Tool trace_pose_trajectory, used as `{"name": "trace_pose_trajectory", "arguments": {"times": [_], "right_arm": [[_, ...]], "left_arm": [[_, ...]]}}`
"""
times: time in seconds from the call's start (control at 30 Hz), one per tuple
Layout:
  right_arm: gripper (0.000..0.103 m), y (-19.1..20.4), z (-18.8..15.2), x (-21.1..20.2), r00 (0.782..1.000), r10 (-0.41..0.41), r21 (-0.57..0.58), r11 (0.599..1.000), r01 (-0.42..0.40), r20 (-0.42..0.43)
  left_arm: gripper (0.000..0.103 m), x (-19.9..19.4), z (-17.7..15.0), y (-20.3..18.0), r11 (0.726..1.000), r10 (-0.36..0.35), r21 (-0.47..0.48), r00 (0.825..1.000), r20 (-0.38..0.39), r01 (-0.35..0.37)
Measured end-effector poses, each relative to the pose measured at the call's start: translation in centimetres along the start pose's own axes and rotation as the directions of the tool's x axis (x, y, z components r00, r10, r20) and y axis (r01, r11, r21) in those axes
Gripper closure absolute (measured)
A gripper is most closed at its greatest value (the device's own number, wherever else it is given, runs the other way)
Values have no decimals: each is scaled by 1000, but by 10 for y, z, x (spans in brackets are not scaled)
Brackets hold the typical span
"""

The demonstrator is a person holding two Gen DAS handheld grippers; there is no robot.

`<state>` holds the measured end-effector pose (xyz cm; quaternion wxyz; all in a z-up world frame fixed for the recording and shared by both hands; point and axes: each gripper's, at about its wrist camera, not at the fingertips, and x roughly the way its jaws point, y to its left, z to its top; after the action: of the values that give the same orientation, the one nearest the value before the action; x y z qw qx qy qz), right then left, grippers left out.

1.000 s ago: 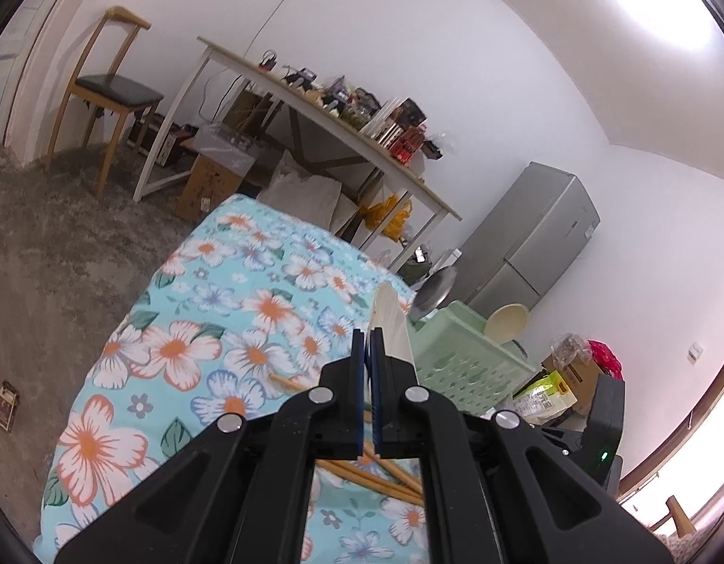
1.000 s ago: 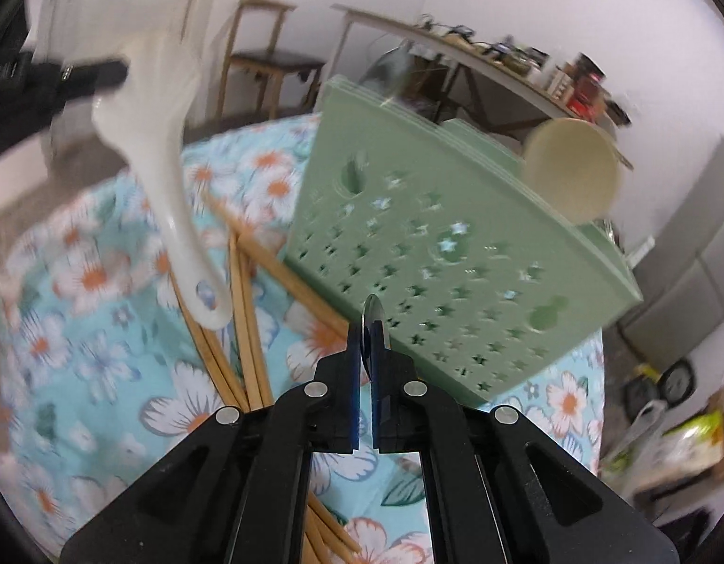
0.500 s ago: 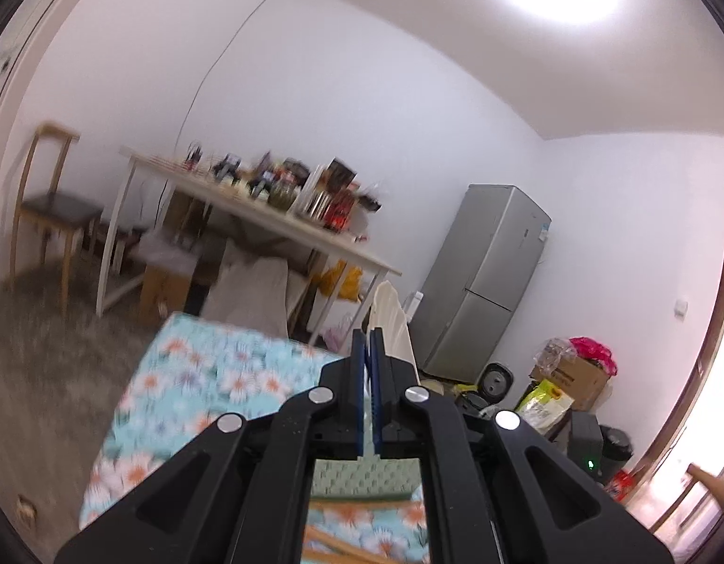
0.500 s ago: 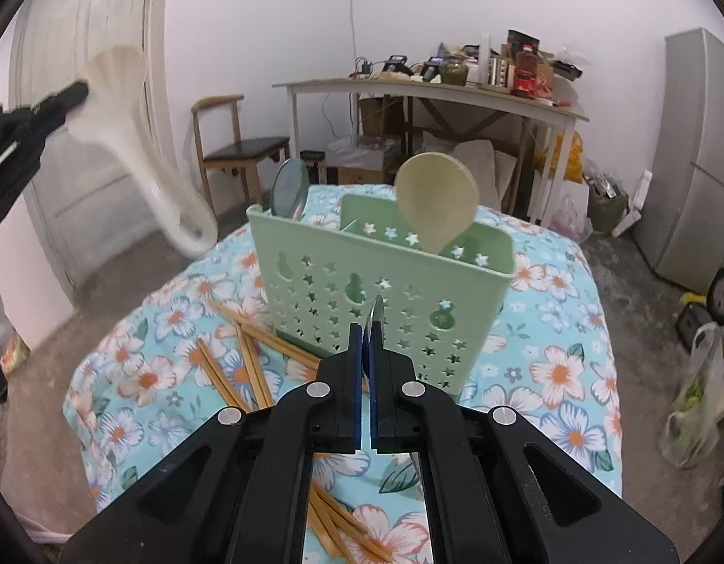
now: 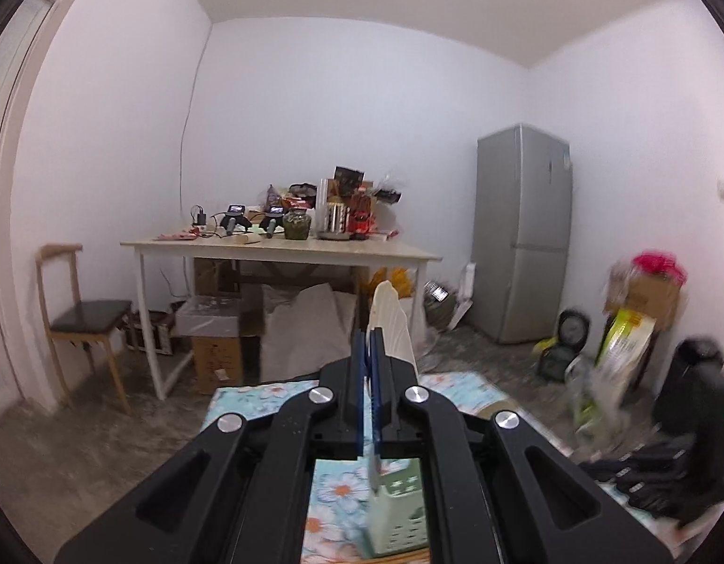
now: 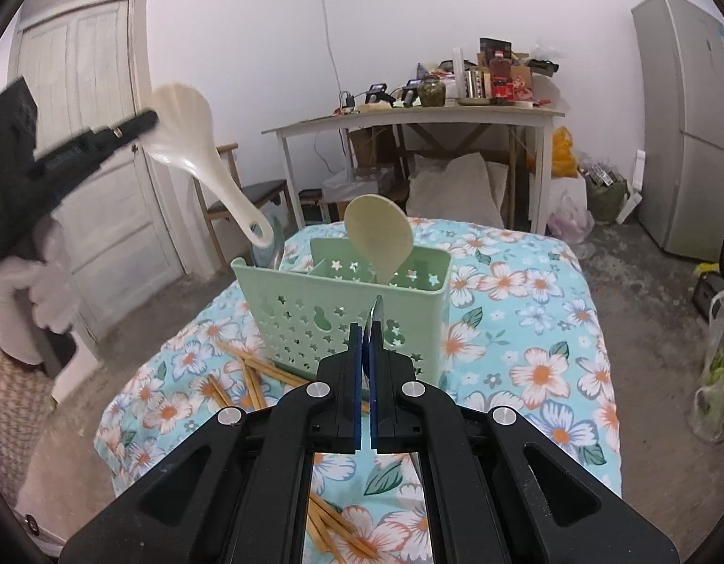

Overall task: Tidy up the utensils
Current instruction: 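Carry the spoon toward the basket with the right tool while the left tool lowers the paddle into it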

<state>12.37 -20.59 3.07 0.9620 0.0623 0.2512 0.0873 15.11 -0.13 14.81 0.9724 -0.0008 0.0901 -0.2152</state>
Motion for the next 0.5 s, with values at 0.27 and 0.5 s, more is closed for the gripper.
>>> {"name": "trace_pose_trajectory", "arguments": {"times": [0.27, 0.5], "right_arm": [[102, -9, -3, -6, 1000, 19, 13, 1000, -19, 4], [102, -12, -4, -8, 1000, 25, 18, 1000, -25, 2]], "left_arm": [[101, 37, -24, -25, 979, 93, 188, 993, -79, -76], [100, 62, -45, -17, 996, 8, 93, 978, -207, 11]]}}
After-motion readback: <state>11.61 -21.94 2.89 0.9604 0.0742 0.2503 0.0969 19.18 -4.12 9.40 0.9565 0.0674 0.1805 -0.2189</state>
